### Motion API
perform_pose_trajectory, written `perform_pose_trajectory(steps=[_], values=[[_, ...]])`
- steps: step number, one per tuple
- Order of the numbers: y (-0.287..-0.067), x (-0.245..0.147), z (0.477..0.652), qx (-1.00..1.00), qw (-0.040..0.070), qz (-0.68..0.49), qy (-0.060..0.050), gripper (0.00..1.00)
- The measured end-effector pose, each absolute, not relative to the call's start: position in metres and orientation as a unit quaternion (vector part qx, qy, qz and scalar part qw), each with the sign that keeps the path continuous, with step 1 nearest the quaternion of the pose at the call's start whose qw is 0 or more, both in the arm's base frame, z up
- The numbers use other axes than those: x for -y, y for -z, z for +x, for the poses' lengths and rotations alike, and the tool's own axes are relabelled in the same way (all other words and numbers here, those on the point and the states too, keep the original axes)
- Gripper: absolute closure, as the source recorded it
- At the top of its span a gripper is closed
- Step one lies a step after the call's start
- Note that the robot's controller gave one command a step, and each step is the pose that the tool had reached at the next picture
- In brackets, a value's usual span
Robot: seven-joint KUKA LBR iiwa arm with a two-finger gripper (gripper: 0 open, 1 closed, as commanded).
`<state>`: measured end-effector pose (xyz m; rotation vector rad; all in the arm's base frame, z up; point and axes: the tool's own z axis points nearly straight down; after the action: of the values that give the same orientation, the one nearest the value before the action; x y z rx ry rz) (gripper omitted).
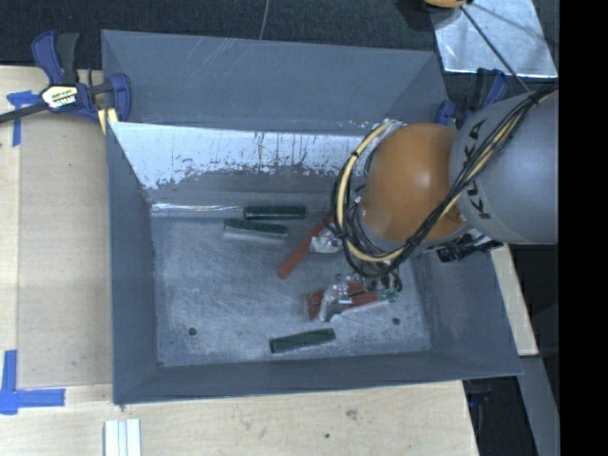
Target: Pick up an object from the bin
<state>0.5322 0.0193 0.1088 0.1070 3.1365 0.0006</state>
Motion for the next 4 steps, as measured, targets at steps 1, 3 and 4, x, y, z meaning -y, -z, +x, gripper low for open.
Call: perform_pose_trajectory(steps=[1,3,4], values=[[-0.081,0.0,0.553,-0.998,0.004,0.064,-0.001,1.0],[-0.083,0.0,0.552,-0.998,0.003,0.063,-0.001,1.0],[-0.125,-0.005,0.558,-1.0,0.005,0.019,0.0,1.0]])
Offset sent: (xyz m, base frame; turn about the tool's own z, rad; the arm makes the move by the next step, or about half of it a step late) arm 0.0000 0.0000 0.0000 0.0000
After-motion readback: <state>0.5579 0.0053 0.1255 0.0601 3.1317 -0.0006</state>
